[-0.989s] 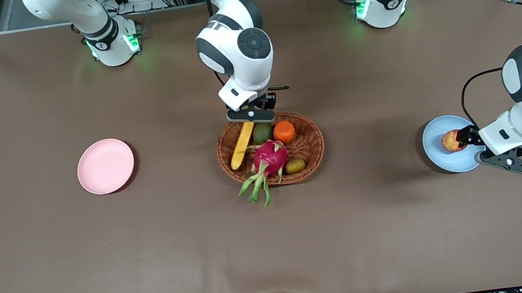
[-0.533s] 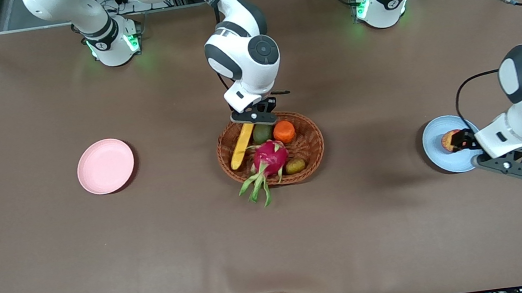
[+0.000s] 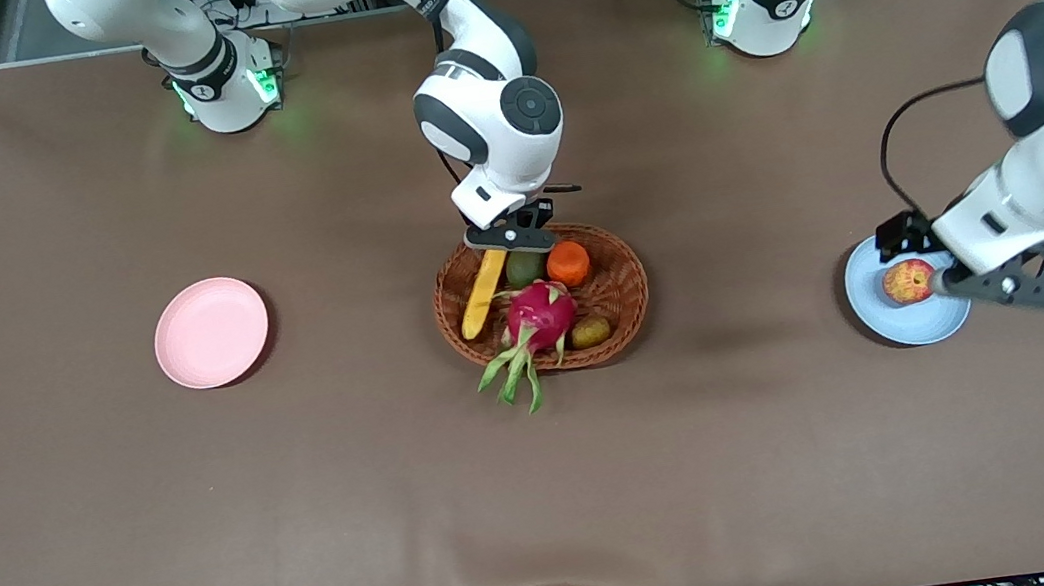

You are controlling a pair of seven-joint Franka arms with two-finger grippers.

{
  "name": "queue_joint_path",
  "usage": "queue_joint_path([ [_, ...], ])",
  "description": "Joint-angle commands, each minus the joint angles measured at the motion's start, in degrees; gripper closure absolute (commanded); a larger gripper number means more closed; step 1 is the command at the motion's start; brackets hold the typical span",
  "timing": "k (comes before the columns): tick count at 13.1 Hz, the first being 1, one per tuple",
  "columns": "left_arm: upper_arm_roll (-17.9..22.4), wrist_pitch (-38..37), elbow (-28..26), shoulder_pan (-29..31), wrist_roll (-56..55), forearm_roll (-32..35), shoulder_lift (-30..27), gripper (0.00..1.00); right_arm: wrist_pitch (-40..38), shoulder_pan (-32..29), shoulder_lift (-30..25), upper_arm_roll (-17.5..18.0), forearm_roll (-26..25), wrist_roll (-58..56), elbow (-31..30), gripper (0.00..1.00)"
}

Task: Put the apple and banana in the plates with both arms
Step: 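Lift the left gripper away while the right gripper reaches the banana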

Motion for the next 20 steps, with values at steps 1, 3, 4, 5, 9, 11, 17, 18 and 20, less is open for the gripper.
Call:
queue_joint_path([
  [1,0.87,-4.77,-1.20,0.06,-3.50,-0.94,-5.23,0.00,-0.26,0.77,1.22,-0.61,-1.61,1.74,1.90,0.51],
  [3,0.26,-7.49,-2.42,2.95,-3.07,-0.59,-7.42,0.00,-0.26,0.77,1.31,-0.61,-1.61,1.74,1.90,0.54],
  [4,-0.01,-7.85,-2.95,3.40,-3.33,-0.50,-8.74,0.00,-0.26,0.77,1.31,-0.61,-1.61,1.74,1.90,0.54],
  [5,-0.53,-8.29,-2.96,4.19,-3.51,-0.41,-9.80,0.00,-0.26,0.85,1.57,-0.61,-1.61,1.74,1.90,0.55],
  [9,-1.15,-10.40,-2.43,5.69,-4.04,-0.50,-14.81,0.00,-0.26,0.86,1.75,-0.61,-1.52,1.74,1.90,0.62],
  [11,-1.33,-10.49,-2.34,5.69,-7.01,-0.50,-15.96,0.00,-0.26,0.86,1.75,-0.52,-1.52,1.74,1.99,0.66],
  [17,-2.21,-11.47,-2.96,5.86,-9.66,0.03,-18.25,0.00,-0.79,0.68,1.58,-0.61,-1.34,1.57,3.04,1.00],
  [18,-2.21,-10.85,-2.87,5.86,-9.66,0.38,-17.90,0.00,-1.05,0.68,1.31,-0.61,-1.34,1.48,3.21,1.00],
  [20,-2.29,-9.09,-2.34,6.65,-9.40,0.38,-16.23,0.00,-1.93,0.68,0.26,-0.61,-1.17,1.48,3.30,1.00],
])
